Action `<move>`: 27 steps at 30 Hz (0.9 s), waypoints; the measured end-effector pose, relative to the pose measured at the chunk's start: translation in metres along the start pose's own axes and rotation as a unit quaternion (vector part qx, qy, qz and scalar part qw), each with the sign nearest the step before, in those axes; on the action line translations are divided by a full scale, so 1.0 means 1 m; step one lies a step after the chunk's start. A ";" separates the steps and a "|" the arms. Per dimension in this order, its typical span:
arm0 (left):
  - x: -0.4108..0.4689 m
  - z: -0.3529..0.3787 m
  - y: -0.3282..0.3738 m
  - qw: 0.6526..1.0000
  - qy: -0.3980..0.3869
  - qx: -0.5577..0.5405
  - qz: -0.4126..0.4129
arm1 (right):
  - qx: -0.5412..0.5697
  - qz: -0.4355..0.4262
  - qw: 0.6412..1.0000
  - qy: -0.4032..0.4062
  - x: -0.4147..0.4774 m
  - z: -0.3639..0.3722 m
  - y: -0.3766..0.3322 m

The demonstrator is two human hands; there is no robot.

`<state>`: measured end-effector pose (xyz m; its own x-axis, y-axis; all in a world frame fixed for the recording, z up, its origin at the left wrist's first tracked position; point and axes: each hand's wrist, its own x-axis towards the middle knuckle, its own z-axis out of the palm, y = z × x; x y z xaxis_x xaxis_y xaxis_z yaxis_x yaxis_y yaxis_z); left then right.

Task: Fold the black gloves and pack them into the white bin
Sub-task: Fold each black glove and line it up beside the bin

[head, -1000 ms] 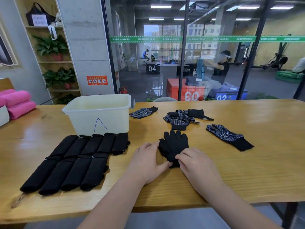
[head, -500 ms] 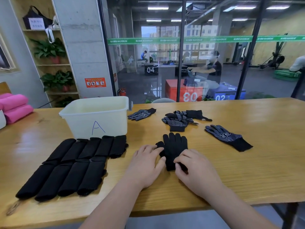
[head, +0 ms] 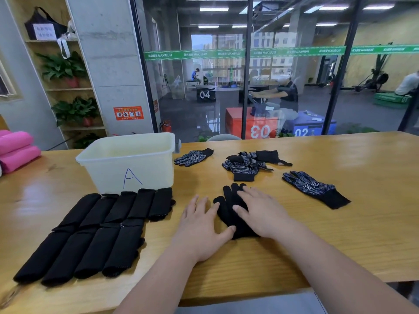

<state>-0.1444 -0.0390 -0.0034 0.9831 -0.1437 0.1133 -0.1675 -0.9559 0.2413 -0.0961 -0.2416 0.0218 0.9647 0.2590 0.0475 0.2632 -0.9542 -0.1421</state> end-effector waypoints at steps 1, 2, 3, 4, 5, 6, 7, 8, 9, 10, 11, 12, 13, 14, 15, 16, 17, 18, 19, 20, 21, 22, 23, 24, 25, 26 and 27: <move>0.001 0.000 0.000 1.000 0.000 0.001 -0.001 | -0.003 -0.004 1.000 -0.017 0.001 0.002 -0.002; 0.001 0.000 0.000 1.000 -0.001 0.000 -0.001 | -0.007 0.004 1.000 -0.028 0.002 0.004 -0.003; 0.001 0.000 0.000 1.000 -0.003 -0.001 -0.001 | -0.013 0.018 0.999 -0.025 0.004 0.004 -0.003; 0.001 0.000 0.000 1.000 -0.003 -0.002 -0.001 | -0.019 0.030 0.999 -0.012 0.006 0.003 -0.003; 0.000 0.000 0.000 1.000 -0.001 -0.003 0.000 | -0.020 0.036 0.999 0.004 0.009 0.002 -0.005; -0.001 0.000 0.000 1.000 0.001 -0.004 0.002 | -0.017 0.033 0.999 0.015 0.011 0.001 -0.009; -0.001 0.000 0.000 1.000 0.005 -0.007 0.005 | -0.008 0.023 1.000 0.020 0.014 0.001 -0.014; 0.000 0.000 -0.001 1.000 0.011 -0.011 0.007 | 0.000 0.010 1.000 0.016 0.018 0.001 -0.019; 0.000 0.001 -0.001 1.000 0.017 -0.018 0.008 | 0.003 0.000 1.000 0.005 0.021 0.003 -0.023; 0.000 0.002 -0.002 0.999 0.025 -0.026 0.009 | 0.002 -0.002 1.000 -0.010 0.025 0.006 -0.026; 0.000 0.002 -0.002 0.999 0.033 -0.034 0.008 | -0.002 0.002 1.000 -0.023 0.030 0.009 -0.028; 0.000 0.003 -0.003 0.998 0.044 -0.041 0.007 | -0.007 0.009 1.000 -0.027 0.034 0.012 -0.028; 0.000 0.003 -0.004 0.997 0.056 -0.048 0.006 | -0.012 0.013 1.000 -0.025 0.037 0.015 -0.028; 0.000 0.004 -0.005 0.996 0.068 -0.054 0.004 | -0.016 0.015 1.000 -0.021 0.040 0.018 -0.029; 0.000 0.004 -0.005 0.995 0.076 -0.059 0.003 | -0.018 0.014 1.000 -0.020 0.042 0.021 -0.029; 0.001 0.005 -0.006 0.995 0.082 -0.063 0.003 | -0.018 0.013 1.000 -0.021 0.044 0.024 -0.028; 0.001 0.006 -0.006 0.994 0.085 -0.065 0.003 | -0.016 0.015 1.000 -0.021 0.046 0.026 -0.028; 0.002 0.006 -0.006 0.994 0.087 -0.066 0.002 | -0.016 0.017 1.000 -0.020 0.049 0.026 -0.026; 0.003 0.007 -0.007 0.994 0.090 -0.064 0.001 | -0.017 0.020 0.999 -0.021 0.053 0.026 -0.025; 0.004 0.007 -0.006 0.994 0.091 -0.062 0.000 | -0.019 0.023 0.999 -0.024 0.057 0.025 -0.024; 0.004 0.007 -0.007 0.994 0.093 -0.060 0.000 | -0.021 0.024 0.999 -0.028 0.060 0.023 -0.023; 0.004 0.007 -0.007 0.993 0.097 -0.061 0.000 | -0.023 0.025 0.999 -0.033 0.063 0.022 -0.024; 0.004 0.007 -0.007 0.993 0.102 -0.064 0.000 | -0.025 0.025 0.999 -0.038 0.064 0.021 -0.024; 0.003 0.007 -0.008 0.992 0.106 -0.068 -0.001 | -0.026 0.024 0.998 -0.043 0.064 0.021 -0.025; 0.003 0.007 -0.008 0.992 0.108 -0.072 -0.001 | -0.028 0.023 0.998 -0.045 0.063 0.022 -0.025; 0.004 0.006 -0.008 0.991 0.109 -0.074 0.000 | -0.029 0.020 0.998 -0.046 0.060 0.023 -0.026; 0.004 0.006 -0.008 0.991 0.110 -0.072 0.002 | -0.029 0.016 0.998 -0.045 0.057 0.024 -0.027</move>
<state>-0.1388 -0.0340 -0.0108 0.9453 -0.0728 0.3178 -0.1957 -0.9063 0.3745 -0.0484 -0.1971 0.0049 0.9703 0.2376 -0.0456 0.2332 -0.9687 -0.0855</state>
